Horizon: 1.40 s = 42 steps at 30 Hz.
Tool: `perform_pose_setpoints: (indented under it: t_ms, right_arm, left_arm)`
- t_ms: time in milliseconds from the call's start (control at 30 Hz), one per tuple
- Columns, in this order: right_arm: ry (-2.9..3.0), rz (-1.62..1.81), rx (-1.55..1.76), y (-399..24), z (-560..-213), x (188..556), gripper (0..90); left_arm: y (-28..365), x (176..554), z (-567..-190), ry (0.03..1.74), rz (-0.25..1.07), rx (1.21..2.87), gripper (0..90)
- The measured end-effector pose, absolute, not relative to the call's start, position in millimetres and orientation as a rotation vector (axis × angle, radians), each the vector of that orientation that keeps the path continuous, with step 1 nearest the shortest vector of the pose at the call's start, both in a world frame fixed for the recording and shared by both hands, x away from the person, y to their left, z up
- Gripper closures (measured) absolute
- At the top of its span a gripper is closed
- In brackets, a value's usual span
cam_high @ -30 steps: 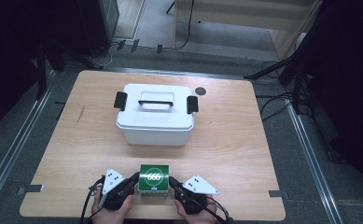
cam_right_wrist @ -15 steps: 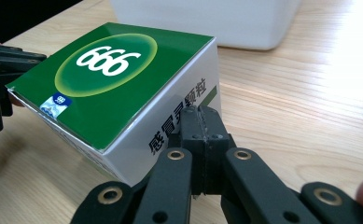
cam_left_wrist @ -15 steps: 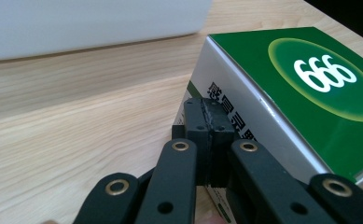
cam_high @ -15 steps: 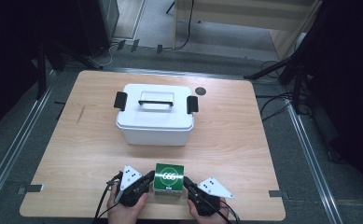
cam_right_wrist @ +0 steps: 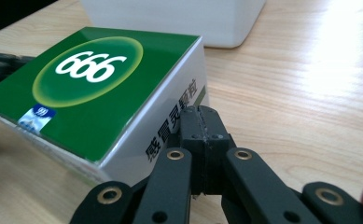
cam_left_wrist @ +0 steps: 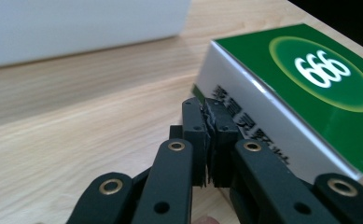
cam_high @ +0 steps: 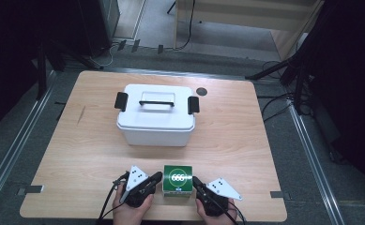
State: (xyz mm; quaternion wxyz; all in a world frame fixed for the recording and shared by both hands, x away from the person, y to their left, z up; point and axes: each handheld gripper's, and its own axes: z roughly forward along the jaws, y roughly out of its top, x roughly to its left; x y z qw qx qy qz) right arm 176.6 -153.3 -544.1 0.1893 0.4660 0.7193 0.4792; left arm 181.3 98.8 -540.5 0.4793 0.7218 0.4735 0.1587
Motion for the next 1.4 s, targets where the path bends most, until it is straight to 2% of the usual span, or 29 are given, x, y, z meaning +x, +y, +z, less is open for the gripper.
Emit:
perform_pose_setpoints:
  t_ms: [133, 267, 400, 500, 567, 600, 633, 700, 833, 933, 1100, 1400]
  right_arm:
    - [2.017, 1.326, 1.299, -151.6, -543.0, 178.2, 87.8]
    - [1.991, 1.324, 1.272, -156.9, -540.7, 183.0, 77.3]
    - [1.975, 1.297, 1.222, -162.5, -538.7, 187.8, 63.7]
    - [1.953, 1.254, 1.16, -166.8, -537.0, 192.1, 56.8]
    - [1.947, 1.242, 1.12, -167.7, -534.9, 193.3, 57.7]
    - [1.934, 1.208, 1.104, -168.7, -531.7, 194.4, 57.9]
    - [1.918, 1.196, 1.104, -171.0, -525.5, 197.0, 53.8]
    - [1.915, 1.201, 1.094, -173.0, -521.4, 198.9, 43.5]
    - [1.94, 1.222, 1.136, -180.1, -515.5, 201.1, 22.2]
    - [1.93, 1.268, 1.157, -186.9, -511.8, 201.0, 13.4]
    - [1.916, 1.315, 1.176, -198.2, -503.5, 201.8, 8.7]
    - [1.936, 1.32, 1.171, -219.3, -484.1, 211.9, 9.1]
  left_arm:
    - [105.9, 180.4, -539.7, 1.163, 0.406, 1.76, 86.7]
    - [124.7, 178.4, -537.2, 1.17, 0.507, 1.744, 74.3]
    - [150.7, 180.5, -534.3, 1.195, 0.551, 1.711, 51.9]
    - [173.7, 182.7, -532.1, 1.268, 0.609, 1.673, 35.9]
    - [181.4, 184.4, -531.4, 1.302, 0.617, 1.661, 21.7]
    - [189.3, 186.1, -531.1, 1.329, 0.618, 1.653, 21.7]
    - [203.7, 189.1, -531.8, 1.359, 0.614, 1.633, 12.2]
    - [216.2, 190.5, -532.0, 1.367, 0.624, 1.616, 2.0]
    - [235.7, 191.4, -531.3, 1.397, 0.669, 1.569, 0.0]
    - [247.8, 193.8, -533.8, 1.417, 0.682, 1.551, 0.0]
    - [268.1, 198.9, -538.0, 1.464, 0.723, 1.532, 0.0]
    - [294.9, 207.5, -547.8, 1.519, 0.818, 1.454, 0.0]
